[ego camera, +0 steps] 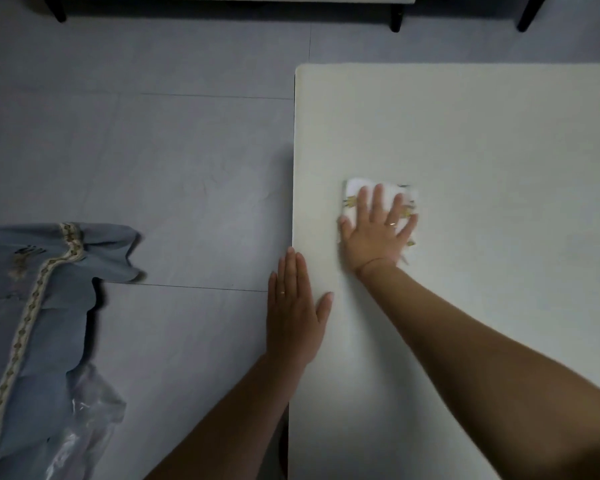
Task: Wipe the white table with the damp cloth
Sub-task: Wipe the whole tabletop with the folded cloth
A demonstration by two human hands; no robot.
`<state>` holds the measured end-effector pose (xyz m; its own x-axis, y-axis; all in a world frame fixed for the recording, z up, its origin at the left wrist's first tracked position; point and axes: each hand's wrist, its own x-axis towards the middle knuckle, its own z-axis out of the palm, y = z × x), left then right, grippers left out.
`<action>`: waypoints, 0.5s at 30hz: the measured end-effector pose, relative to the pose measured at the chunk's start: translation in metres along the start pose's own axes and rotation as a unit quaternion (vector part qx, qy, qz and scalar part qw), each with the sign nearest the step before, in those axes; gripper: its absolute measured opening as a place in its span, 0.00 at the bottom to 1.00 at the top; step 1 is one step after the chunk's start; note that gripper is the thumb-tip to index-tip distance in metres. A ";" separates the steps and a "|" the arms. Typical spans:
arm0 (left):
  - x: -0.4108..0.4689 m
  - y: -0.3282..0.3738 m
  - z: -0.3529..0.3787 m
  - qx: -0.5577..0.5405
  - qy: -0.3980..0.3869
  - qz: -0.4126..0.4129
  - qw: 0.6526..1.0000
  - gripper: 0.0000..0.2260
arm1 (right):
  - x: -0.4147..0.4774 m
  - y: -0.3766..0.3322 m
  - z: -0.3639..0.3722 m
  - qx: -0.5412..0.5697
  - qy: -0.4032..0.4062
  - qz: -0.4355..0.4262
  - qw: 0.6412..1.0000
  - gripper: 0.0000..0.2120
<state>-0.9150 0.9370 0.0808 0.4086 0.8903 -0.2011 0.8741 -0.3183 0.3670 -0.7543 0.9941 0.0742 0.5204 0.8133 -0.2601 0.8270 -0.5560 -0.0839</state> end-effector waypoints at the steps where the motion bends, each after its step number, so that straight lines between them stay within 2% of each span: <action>1: 0.008 0.001 -0.002 0.002 0.006 -0.002 1.000 0.33 | -0.006 -0.014 0.004 -0.011 0.005 -0.053 0.999 0.29; 4: 0.028 0.003 -0.006 0.018 0.018 -0.003 1.000 0.33 | -0.007 -0.014 0.001 -0.063 -0.011 -0.251 0.966 0.28; 6: 0.035 0.003 -0.005 0.011 0.012 -0.004 1.000 0.33 | 0.017 0.013 -0.009 -0.089 -0.002 -0.301 0.949 0.28; 8: 0.038 0.003 -0.004 0.004 0.003 -0.002 1.000 0.33 | 0.044 0.042 -0.017 -0.079 0.007 -0.240 0.968 0.28; 10: 0.038 0.002 -0.001 0.003 -0.001 -0.004 1.000 0.33 | 0.061 0.050 -0.024 -0.018 -0.002 -0.111 0.994 0.28; 12: 0.037 0.002 0.001 0.000 0.000 -0.006 1.000 0.33 | 0.062 0.026 -0.022 0.036 0.005 0.007 0.999 0.28; 14: 0.038 0.003 0.001 -0.005 0.001 -0.005 1.000 0.33 | 0.051 -0.016 -0.015 0.052 0.007 0.047 0.998 0.28; 15: 0.038 0.004 0.000 -0.009 0.002 -0.004 1.000 0.33 | 0.043 -0.036 -0.010 0.046 0.005 0.018 0.999 0.28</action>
<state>-0.8961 0.9698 0.0741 0.3995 0.8946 -0.2001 0.8727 -0.3043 0.3818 -0.7595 1.0502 0.0756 0.5524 0.7939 -0.2542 0.7850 -0.5980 -0.1619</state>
